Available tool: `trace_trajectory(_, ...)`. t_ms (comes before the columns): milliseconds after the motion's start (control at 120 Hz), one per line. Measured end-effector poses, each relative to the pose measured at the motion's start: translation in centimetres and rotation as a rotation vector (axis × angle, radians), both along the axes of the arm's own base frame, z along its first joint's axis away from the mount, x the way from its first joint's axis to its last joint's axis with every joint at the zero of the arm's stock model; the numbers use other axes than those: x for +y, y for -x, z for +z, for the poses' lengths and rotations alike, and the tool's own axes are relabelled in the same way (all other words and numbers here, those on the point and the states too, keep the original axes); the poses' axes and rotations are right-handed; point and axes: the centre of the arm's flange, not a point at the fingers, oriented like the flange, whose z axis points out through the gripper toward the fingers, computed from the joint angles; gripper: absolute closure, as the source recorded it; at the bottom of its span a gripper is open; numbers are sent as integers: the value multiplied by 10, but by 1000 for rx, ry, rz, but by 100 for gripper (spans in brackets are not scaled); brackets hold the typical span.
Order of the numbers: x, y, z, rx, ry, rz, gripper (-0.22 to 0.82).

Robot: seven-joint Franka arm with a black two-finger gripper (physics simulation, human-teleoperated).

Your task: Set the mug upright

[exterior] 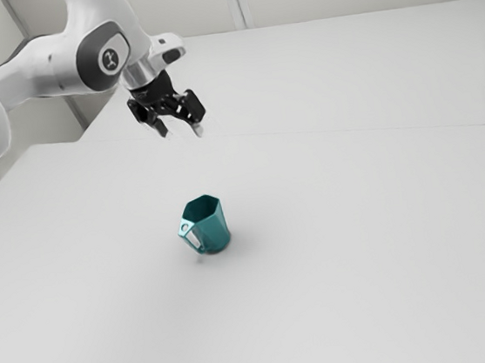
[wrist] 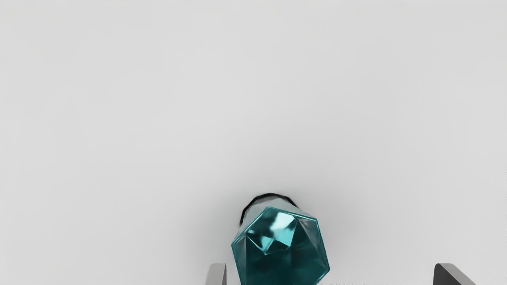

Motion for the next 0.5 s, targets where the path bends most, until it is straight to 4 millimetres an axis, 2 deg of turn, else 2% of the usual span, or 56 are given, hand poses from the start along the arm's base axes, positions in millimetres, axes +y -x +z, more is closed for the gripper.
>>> trace_trajectory(58,13,0,24,-1,-1,10,3)
trace_trajectory(125,16,5,36,21,-3,3,2)
trace_trajectory(292,10,16,40,87,-6,-32,1)
trace_trajectory(500,12,21,37,126,-7,-51,0)
